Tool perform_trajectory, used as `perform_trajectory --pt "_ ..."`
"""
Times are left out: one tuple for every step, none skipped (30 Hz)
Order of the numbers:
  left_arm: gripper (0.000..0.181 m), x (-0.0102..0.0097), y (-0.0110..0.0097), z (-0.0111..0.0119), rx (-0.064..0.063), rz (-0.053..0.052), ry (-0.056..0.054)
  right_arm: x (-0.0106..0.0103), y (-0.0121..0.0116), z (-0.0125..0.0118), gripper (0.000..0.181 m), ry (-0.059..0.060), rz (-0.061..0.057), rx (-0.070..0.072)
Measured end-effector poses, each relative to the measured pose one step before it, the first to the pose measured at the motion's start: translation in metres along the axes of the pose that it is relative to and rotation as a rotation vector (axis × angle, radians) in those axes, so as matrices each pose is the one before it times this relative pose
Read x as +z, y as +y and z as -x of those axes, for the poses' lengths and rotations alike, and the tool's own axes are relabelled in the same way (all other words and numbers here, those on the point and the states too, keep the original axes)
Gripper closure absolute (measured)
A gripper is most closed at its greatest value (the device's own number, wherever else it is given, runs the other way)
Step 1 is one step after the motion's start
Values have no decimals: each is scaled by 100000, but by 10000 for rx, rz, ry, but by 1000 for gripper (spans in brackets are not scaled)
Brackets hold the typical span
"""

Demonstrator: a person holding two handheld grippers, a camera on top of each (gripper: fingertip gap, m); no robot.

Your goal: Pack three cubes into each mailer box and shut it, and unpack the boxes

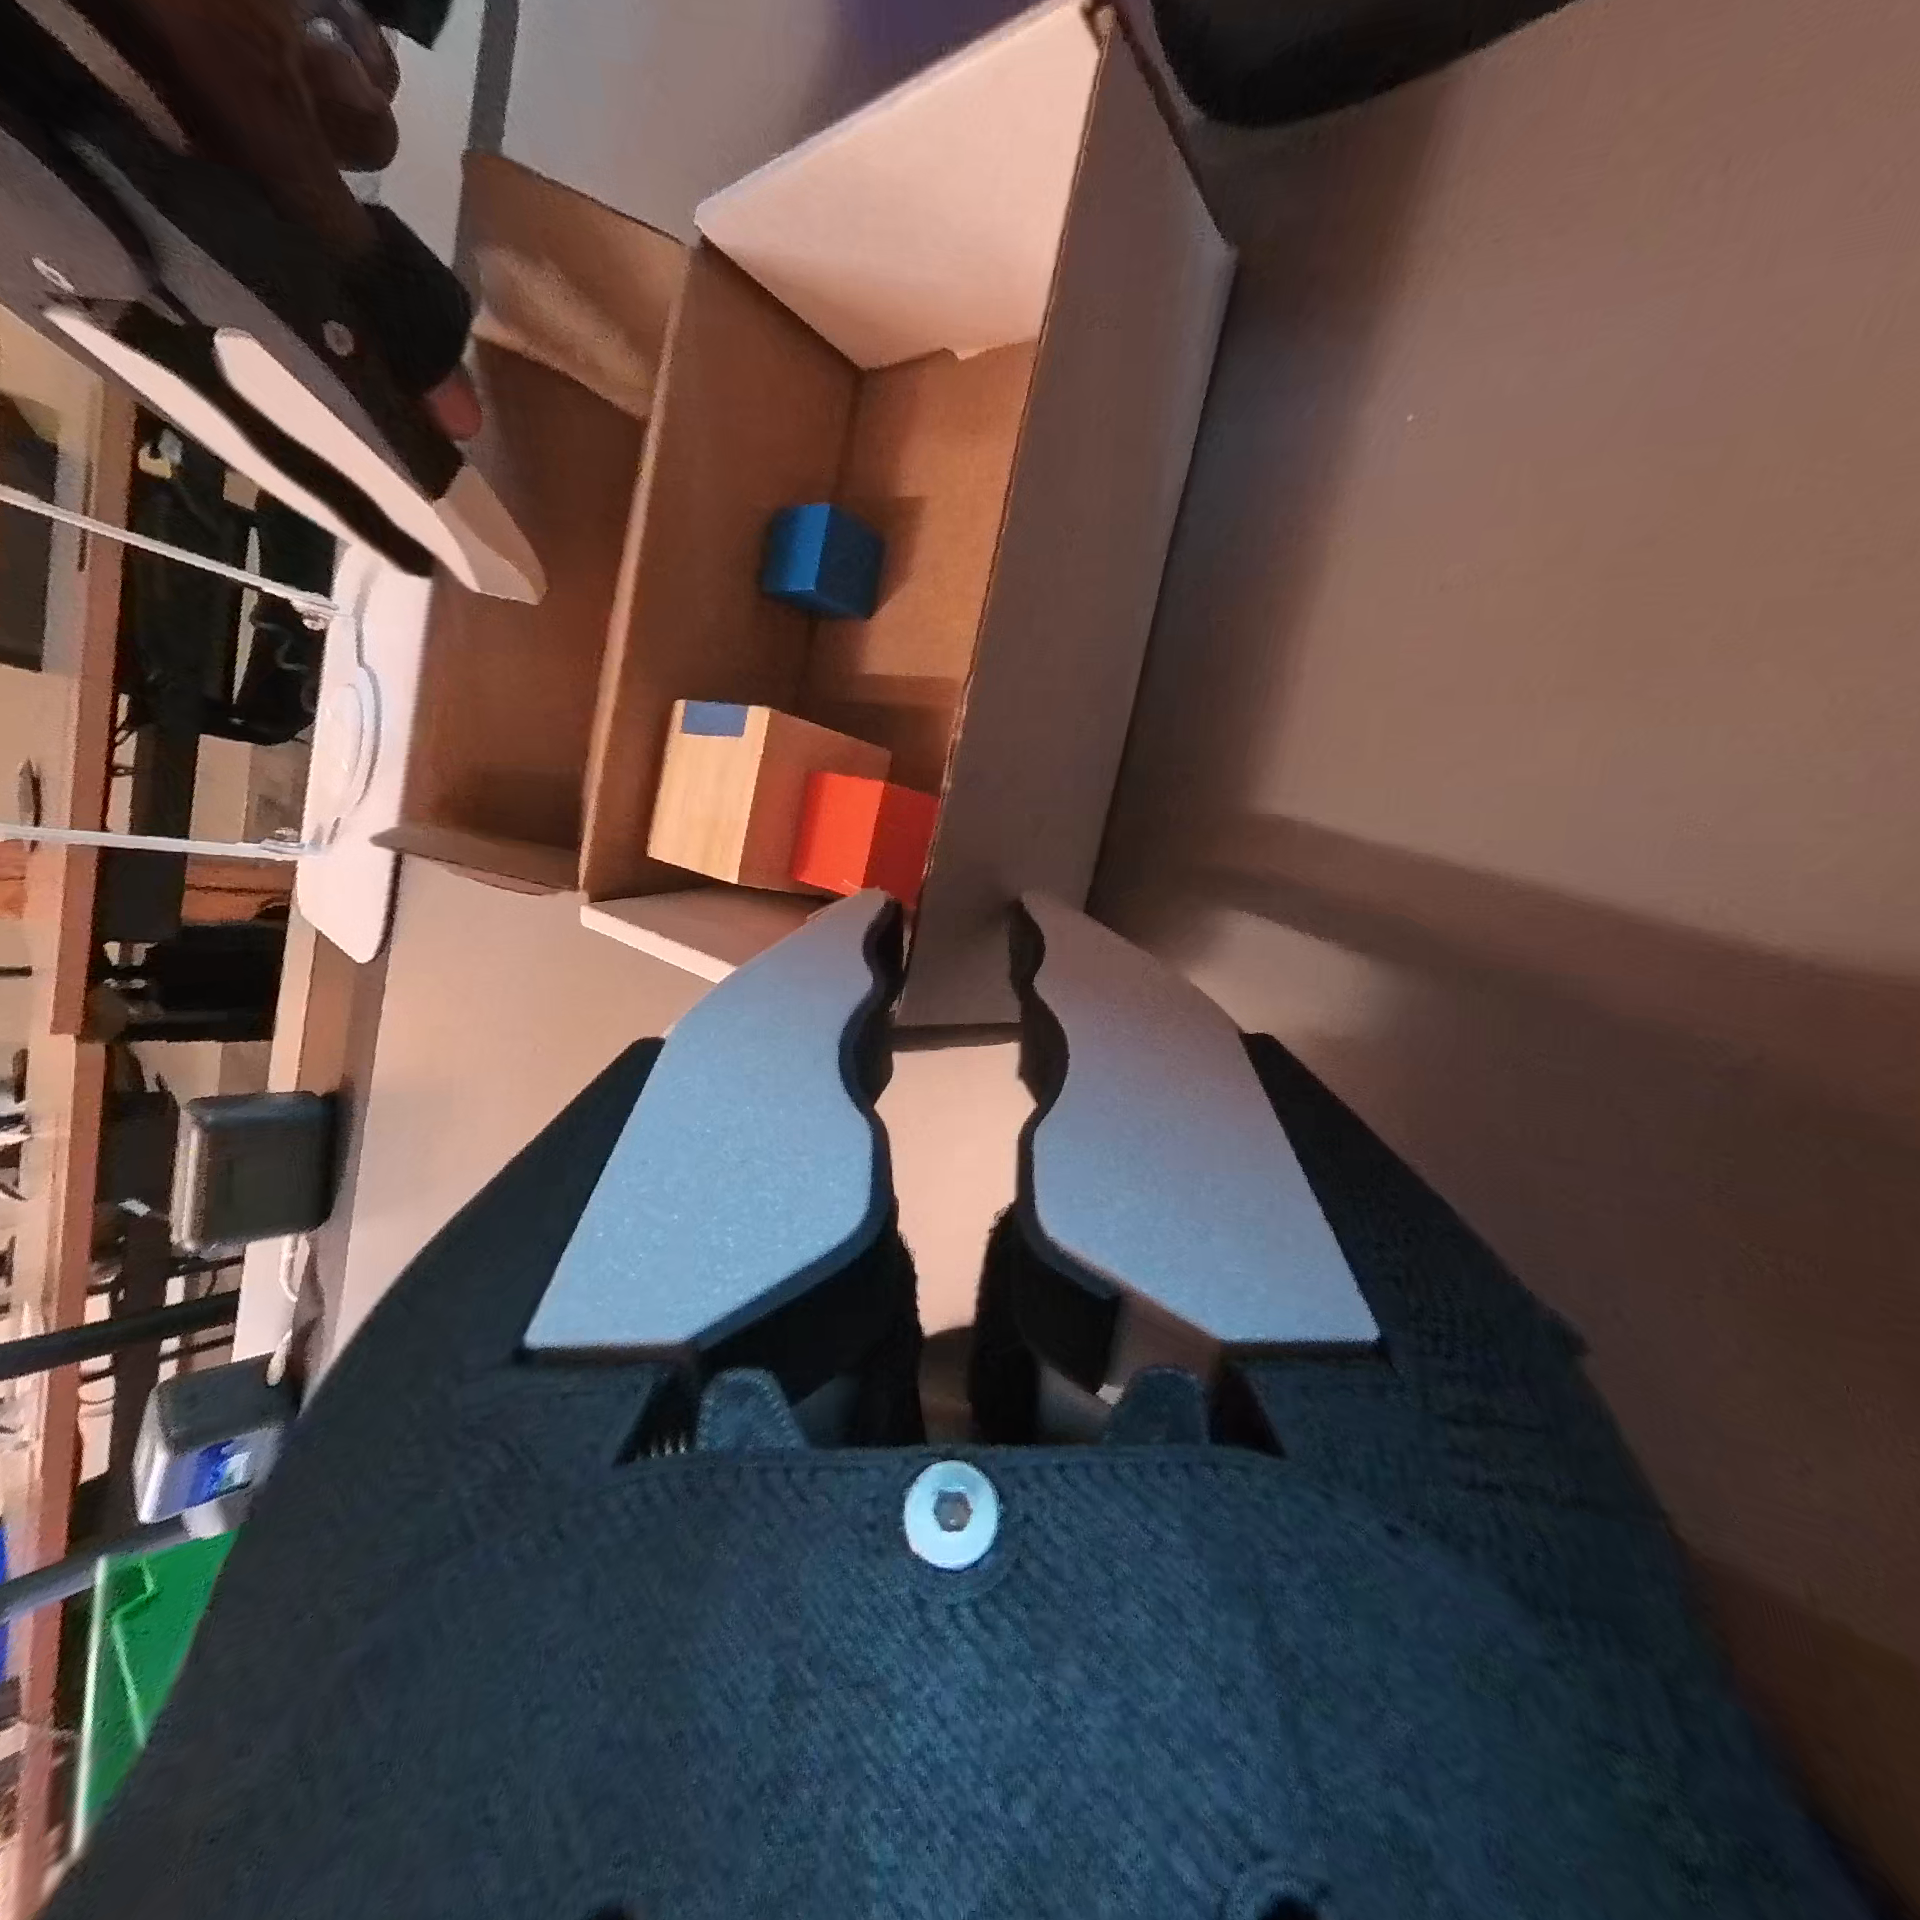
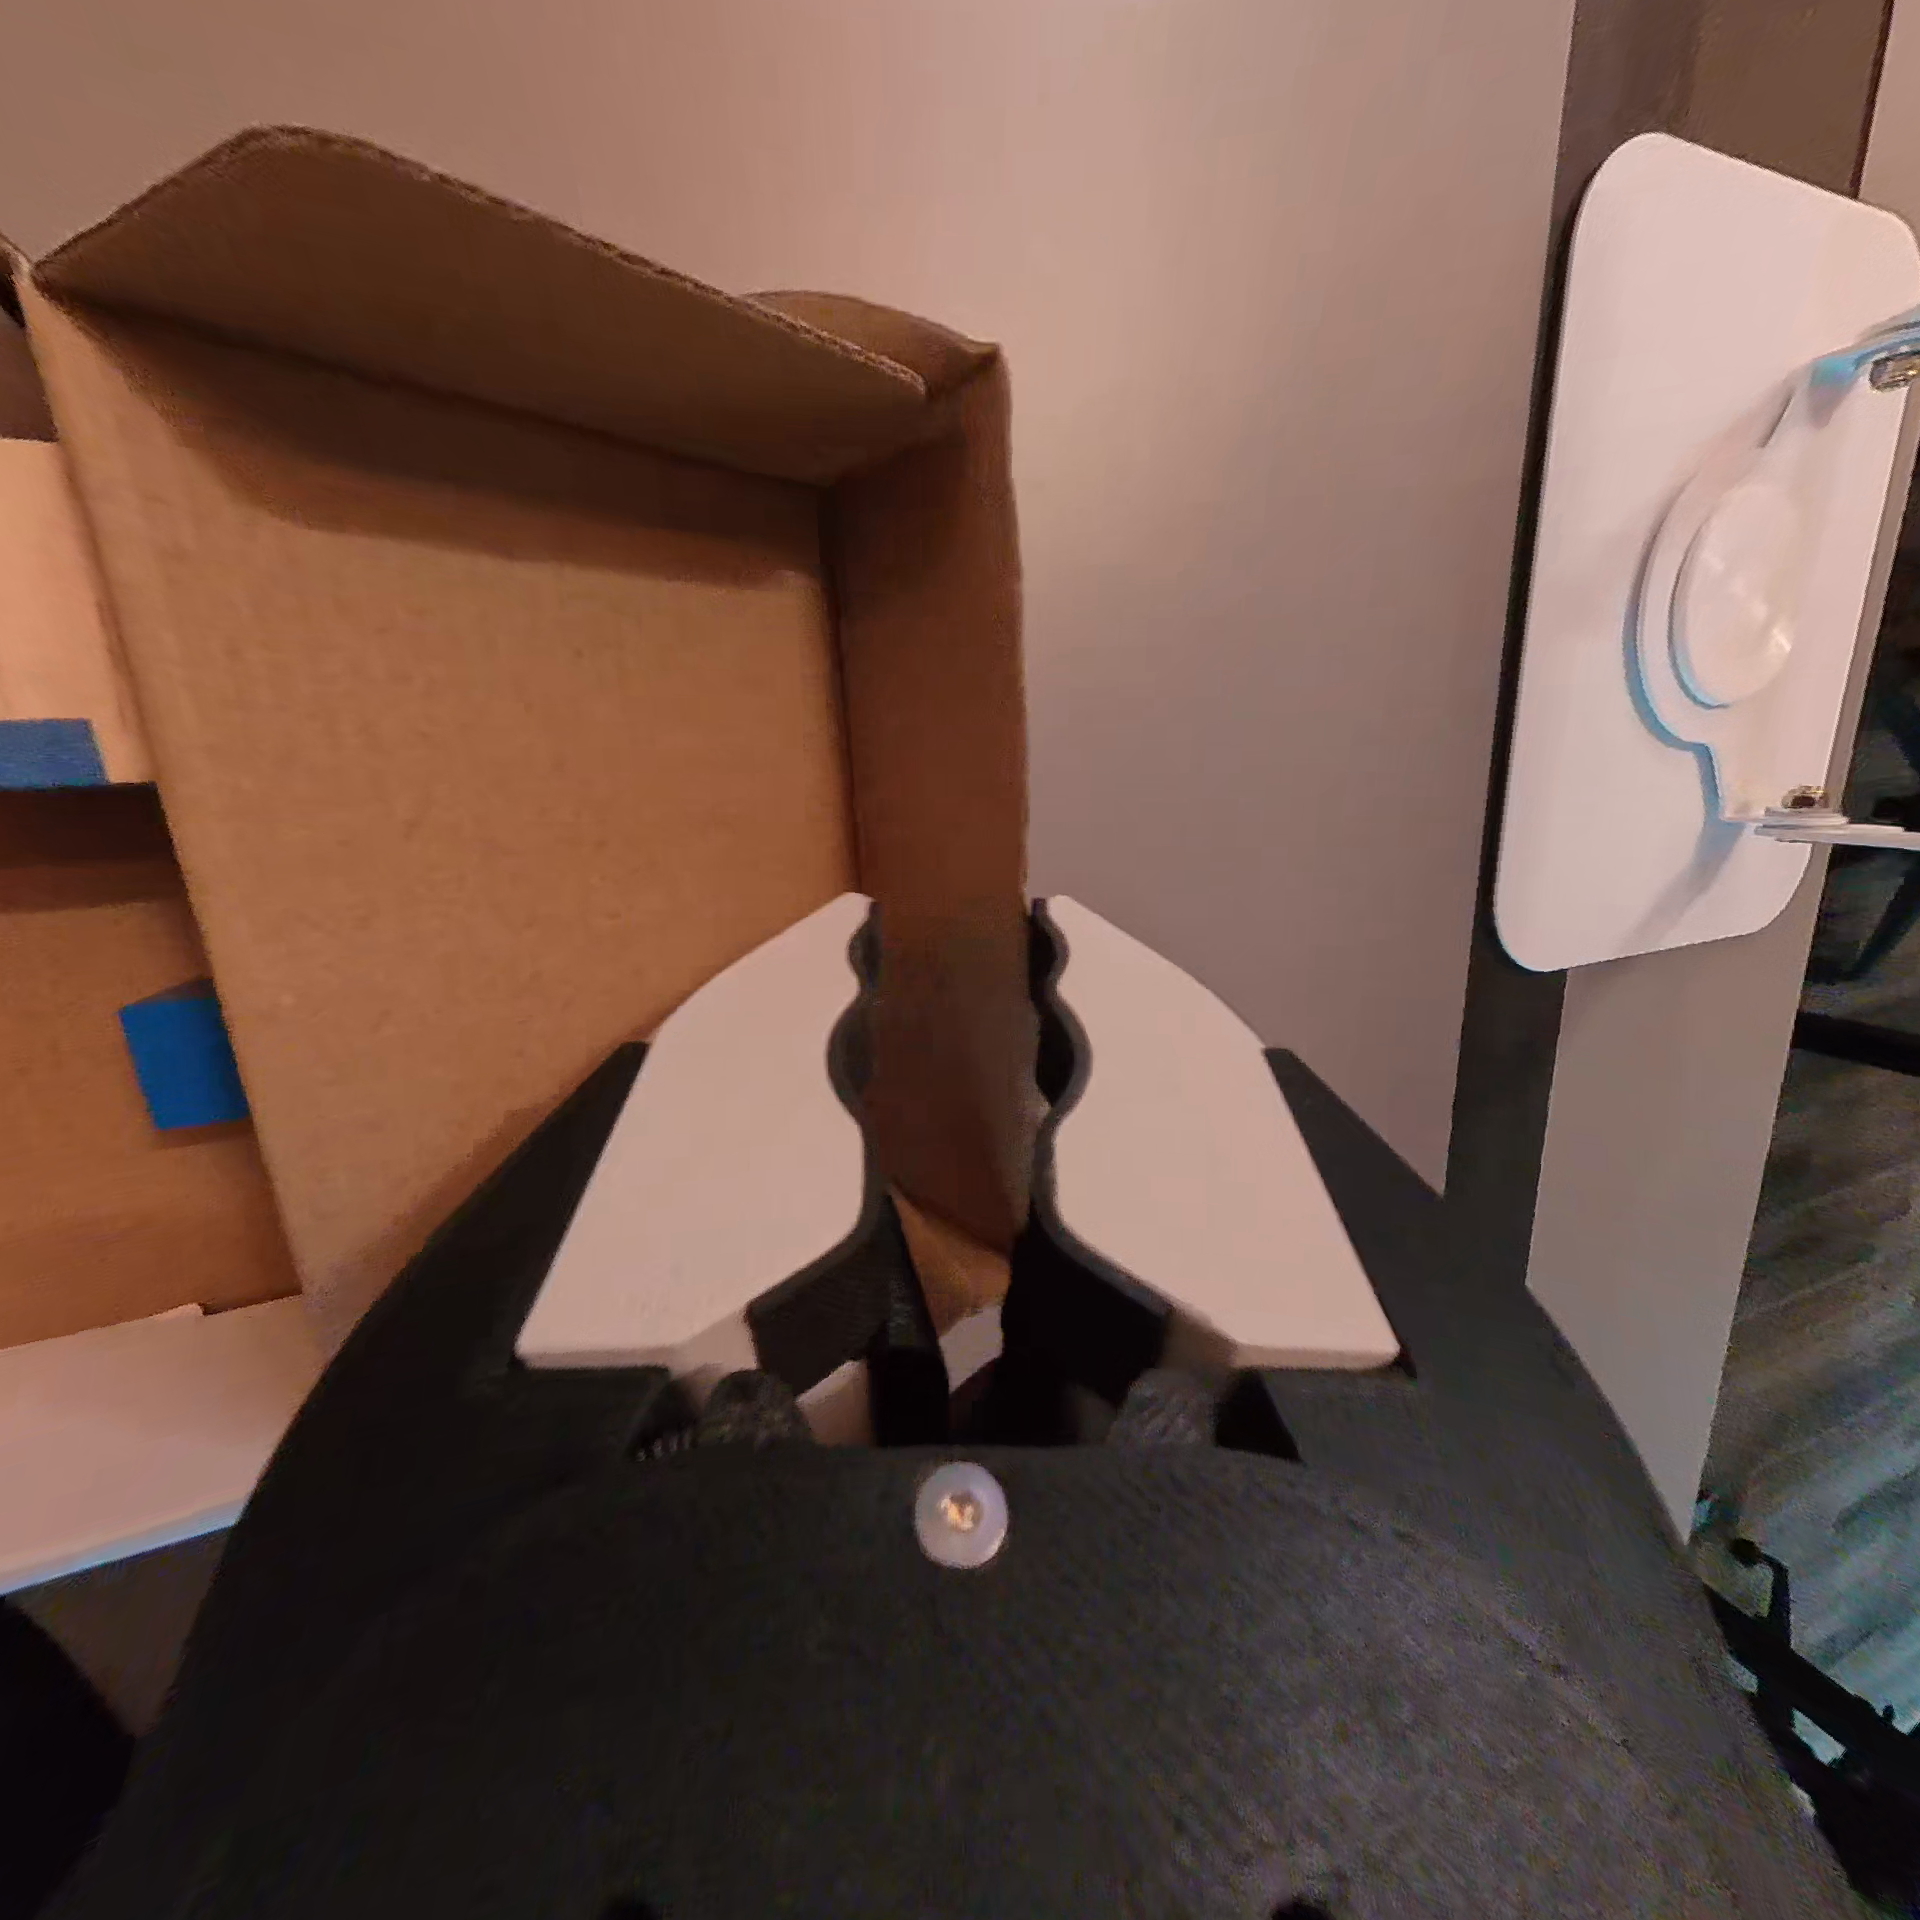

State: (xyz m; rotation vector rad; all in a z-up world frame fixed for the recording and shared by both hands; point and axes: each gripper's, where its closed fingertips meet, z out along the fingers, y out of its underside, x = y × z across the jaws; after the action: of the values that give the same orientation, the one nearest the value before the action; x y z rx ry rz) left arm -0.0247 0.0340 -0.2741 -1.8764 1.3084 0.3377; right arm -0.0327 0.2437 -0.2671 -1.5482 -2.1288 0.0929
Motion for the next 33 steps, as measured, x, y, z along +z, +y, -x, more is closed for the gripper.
perform_trajectory --pt "160 -56 -18 -149 -43 -37 119 -206 -135 -141 150 7 -79 98" --pt "158 -40 -29 -102 -59 -17 88 -270 -178 -203 149 27 -110 107" --pt "156 -81 -100 -60 -38 -72 52 -314 -241 -195 147 25 -156 96" --pt "154 -107 -132 -14 -26 -80 24 -364 -290 -175 144 19 -184 110" --pt "152 -129 -93 -14 -42 -50 27 -384 -280 -190 138 33 -158 122" --pt "151 -158 -113 -13 -65 -66 47 -411 -267 -187 131 60 -150 117" --pt "149 -170 -126 -1 -85 -96 56 -439 -286 -152 125 40 -169 95" --pt "146 -179 -150 26 -110 -134 64 -470 -286 -254 119 118 -181 129" --pt "144 -208 -162 55 -150 -164 84 -516 -343 -224 113 103 -215 162" --pt "142 -240 -171 77 -210 -194 133 -569 -387 -174 107 73 -262 171" --pt "139 -295 -221 136 -289 -241 185 -601 -415 -137 103 69 -282 153" --pt "134 -370 -299 261 -382 -303 183 -676 -395 -92 101 53 -277 129" --pt "130 -435 -394 476 -453 -372 138 -717 -420 -53 99 56 -291 116" --pt "127 -490 -526 632 -499 -474 91 -777 -436 -1 97 47 -311 129" --pt "123 -476 -669 815 -543 -593 26 -849 -498 183 97 -33 -360 149" --pt "120 -433 -686 994 -644 -641 -50 -890 -527 292 96 -58 -396 175" --pt "116 -389 -699 1035 -726 -638 -40 -925 -510 336 96 -22 -396 241" --pt "113 -320 -696 923 -751 -655 47 -959 -492 503 96 -71 -419 264" --pt "109 -303 -694 862 -791 -678 76 -1014 -540 831 95 -203 -523 269" --pt "106 -288 -696 891 -847 -716 51 -1061 -558 891 95 -155 -611 333" --pt "105 -300 -706 814 -851 -754 93 -1093 -576 928 94 -106 -712 417" --pt "105 -325 -625 723 -818 -710 139 -1123 -535 1159 94 -211 -772 426" --pt "105 -304 -560 698 -769 -628 118 -1140 -418 1180 93 -191 -788 383" --pt "105 -276 -456 634 -663 -510 89 -1113 -301 997 94 -42 -829 352" --pt "105 -204 -326 486 -519 -369 100 -1057 -68 873 95 25 -800 342" --pt "105 -133 -217 326 -394 -259 125 -1010 254 889 93 -43 -657 276" --pt "105 -63 -92 262 -289 -159 90 -965 468 803 90 -50 -569 168" --pt "105 5 54 278 -128 -71 19 -924 528 448 89 109 -579 129" --pt "105 78 199 322 41 -10 -47 -856 567 108 88 243 -605 73" --pt "105 121 303 333 167 42 -85 -839 649 -53 86 260 -517 -142" --pt "105 142 327 279 210 88 -104 -807 522 -284 86 350 -571 -255" --pt "104 141 359 214 256 143 -100 -703 203 -514 87 467 -772 -122" --pt "103 153 370 210 309 197 -133 -451 -69 -252 91 292 -608 239"
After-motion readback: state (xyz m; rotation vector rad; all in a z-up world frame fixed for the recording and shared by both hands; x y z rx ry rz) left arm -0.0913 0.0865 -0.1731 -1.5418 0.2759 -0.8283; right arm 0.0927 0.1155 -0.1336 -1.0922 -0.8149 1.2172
